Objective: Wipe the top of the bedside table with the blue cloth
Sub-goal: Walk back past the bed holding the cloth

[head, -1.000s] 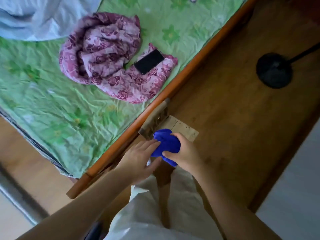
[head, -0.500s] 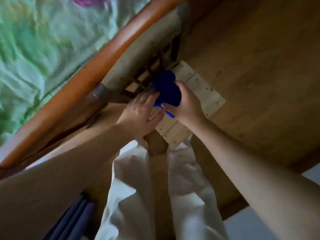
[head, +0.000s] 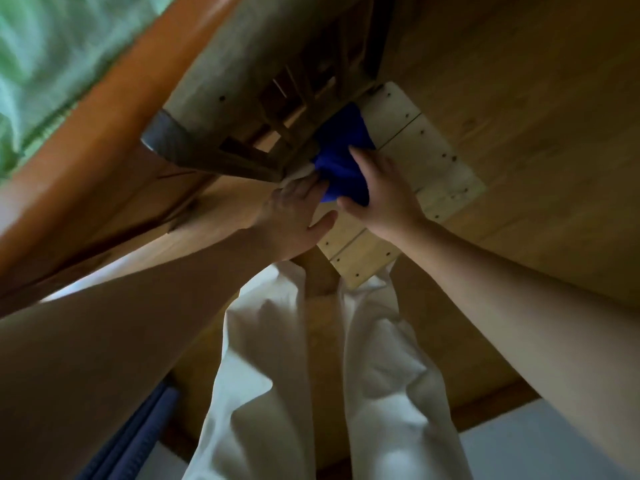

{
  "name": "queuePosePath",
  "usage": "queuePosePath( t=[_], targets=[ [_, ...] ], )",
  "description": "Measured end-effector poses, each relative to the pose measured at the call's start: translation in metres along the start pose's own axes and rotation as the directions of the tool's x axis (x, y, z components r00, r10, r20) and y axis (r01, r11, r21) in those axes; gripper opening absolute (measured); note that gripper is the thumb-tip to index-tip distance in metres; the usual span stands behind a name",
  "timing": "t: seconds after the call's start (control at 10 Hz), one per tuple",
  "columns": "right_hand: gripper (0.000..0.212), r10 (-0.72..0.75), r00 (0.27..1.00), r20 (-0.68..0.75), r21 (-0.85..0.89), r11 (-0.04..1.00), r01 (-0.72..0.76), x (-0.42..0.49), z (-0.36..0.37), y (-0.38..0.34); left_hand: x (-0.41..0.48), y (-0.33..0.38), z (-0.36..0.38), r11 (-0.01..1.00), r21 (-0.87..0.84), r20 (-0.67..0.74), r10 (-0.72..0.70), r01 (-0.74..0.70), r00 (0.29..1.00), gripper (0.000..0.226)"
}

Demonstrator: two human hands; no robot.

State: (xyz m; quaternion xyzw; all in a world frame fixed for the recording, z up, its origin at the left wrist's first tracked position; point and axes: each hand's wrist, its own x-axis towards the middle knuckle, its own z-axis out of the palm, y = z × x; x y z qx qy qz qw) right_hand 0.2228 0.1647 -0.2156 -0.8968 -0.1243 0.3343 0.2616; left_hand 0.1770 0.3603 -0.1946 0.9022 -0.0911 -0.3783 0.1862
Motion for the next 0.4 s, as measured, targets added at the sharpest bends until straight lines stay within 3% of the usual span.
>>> queuePosePath(
  t=[0.2, 0.3, 0.4],
  targets=[
    [0.078, 0.141, 0.986, 0.094, -0.099, 0.986, -0.131, -0.030, -0.031, -0.018, -0.026, 0.014, -0.028, 0.994, 0.083, 0.113, -0.086, 0.077, 0.990, 0.062],
    [0.058, 0.178, 0.981, 0.072, -0.076, 0.982, -0.173, -0.070, -0.057, -0.039, -0.066, 0.034, -0.062, 0.988, 0.086, 0.044, -0.129, 0.124, 0.991, 0.060],
    [0.044, 0.102, 0.993, -0.060, -0.073, 0.992, -0.106, -0.118, -0.102, -0.079, -0.122, 0.069, -0.107, 0.979, 0.117, -0.121, -0.153, 0.167, 0.981, 0.062]
  ],
)
